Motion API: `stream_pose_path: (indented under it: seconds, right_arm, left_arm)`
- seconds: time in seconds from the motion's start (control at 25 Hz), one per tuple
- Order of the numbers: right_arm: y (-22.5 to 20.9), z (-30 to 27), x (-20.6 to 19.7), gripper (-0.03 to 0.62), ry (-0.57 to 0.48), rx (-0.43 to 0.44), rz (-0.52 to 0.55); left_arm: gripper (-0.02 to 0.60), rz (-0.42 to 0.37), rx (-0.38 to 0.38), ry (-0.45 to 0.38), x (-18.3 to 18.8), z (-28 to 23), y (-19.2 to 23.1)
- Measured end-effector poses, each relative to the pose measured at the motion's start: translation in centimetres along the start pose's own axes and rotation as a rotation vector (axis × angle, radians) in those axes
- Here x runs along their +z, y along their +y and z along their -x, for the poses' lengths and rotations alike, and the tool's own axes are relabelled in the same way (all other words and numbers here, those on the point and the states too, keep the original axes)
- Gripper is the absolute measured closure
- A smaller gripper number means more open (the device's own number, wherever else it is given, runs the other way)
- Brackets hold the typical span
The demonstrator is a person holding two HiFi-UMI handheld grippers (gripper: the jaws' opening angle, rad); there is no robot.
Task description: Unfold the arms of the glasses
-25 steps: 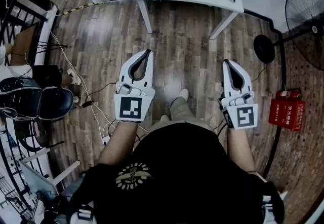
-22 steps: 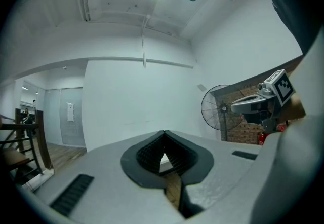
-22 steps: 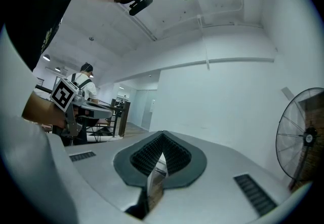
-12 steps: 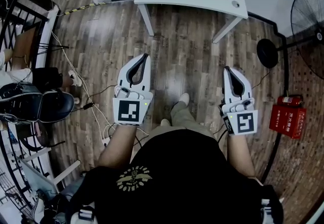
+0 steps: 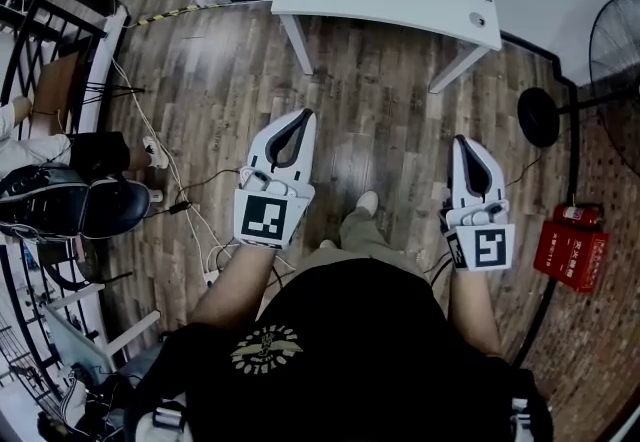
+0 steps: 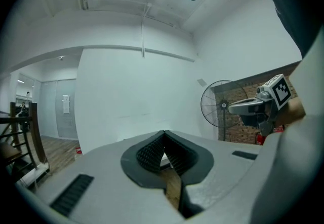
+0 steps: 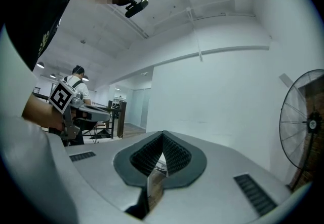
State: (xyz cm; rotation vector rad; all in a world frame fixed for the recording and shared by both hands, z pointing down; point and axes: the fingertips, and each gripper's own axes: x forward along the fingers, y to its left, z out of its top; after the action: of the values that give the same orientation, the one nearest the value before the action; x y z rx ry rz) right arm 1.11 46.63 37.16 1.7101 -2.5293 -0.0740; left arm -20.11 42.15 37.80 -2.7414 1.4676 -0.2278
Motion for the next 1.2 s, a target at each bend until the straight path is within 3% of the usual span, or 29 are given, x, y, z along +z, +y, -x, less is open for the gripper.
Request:
stream_pose_path:
  seconds: [0.16, 0.64, 1.2]
  right_arm:
    - [-1.1, -1.2, 0.0, 0.594, 0.000, 0.015, -0.014]
    - [-8.0, -5.0, 2.3, 0.594, -0.068, 0.041, -0.015]
    - [-11.2, -5.0, 2.8, 0.594, -0.098, 0.030, -0.018]
  left_arm:
    - [0.575, 0.012, 0.016, 0.025, 0.1, -1.7, 0.6]
    - [0.575, -0.050, 0.054, -0.035, 4.6, -8.2, -0.1]
    - [0.574, -0.059, 0.081, -0.041, 5.5, -9.8, -1.1]
